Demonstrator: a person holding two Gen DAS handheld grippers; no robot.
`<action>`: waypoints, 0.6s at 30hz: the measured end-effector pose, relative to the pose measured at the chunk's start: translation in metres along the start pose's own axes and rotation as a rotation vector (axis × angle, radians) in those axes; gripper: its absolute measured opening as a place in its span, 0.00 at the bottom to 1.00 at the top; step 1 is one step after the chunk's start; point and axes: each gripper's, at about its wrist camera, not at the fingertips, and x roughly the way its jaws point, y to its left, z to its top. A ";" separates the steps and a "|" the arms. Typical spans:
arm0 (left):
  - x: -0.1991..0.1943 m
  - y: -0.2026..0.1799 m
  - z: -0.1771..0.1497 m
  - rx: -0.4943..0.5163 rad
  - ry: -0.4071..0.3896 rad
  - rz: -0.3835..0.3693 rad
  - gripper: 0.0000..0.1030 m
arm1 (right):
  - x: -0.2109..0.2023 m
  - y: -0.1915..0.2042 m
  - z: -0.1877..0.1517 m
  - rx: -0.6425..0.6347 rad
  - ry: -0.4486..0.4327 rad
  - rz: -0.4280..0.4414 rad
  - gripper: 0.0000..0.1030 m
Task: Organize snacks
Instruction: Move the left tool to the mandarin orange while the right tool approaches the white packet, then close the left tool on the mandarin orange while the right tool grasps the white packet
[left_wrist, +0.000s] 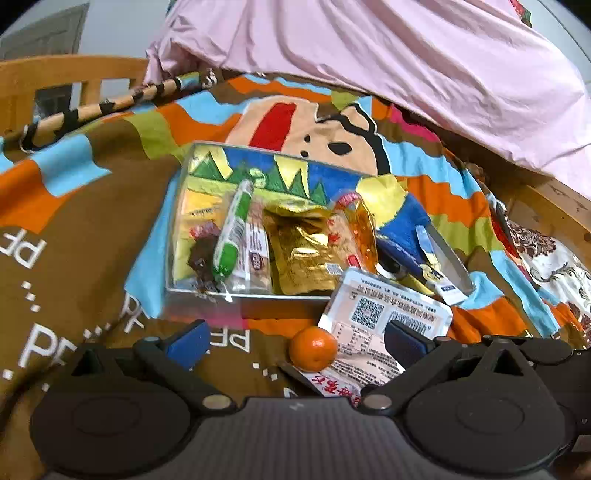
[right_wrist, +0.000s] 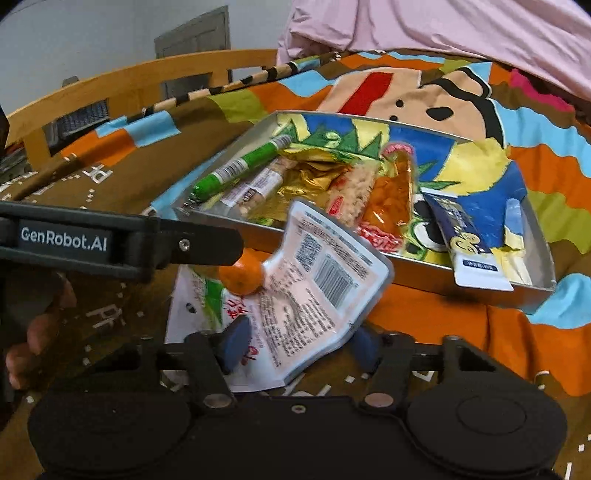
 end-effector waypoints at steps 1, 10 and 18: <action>0.001 0.001 -0.001 -0.007 0.003 -0.006 0.99 | 0.001 -0.001 0.000 0.003 0.001 -0.008 0.49; 0.011 0.003 -0.003 0.022 0.034 -0.054 0.85 | -0.008 0.001 0.009 -0.019 -0.016 -0.042 0.33; 0.023 -0.007 -0.006 0.096 0.070 -0.052 0.59 | -0.006 0.000 0.007 -0.018 -0.003 -0.039 0.34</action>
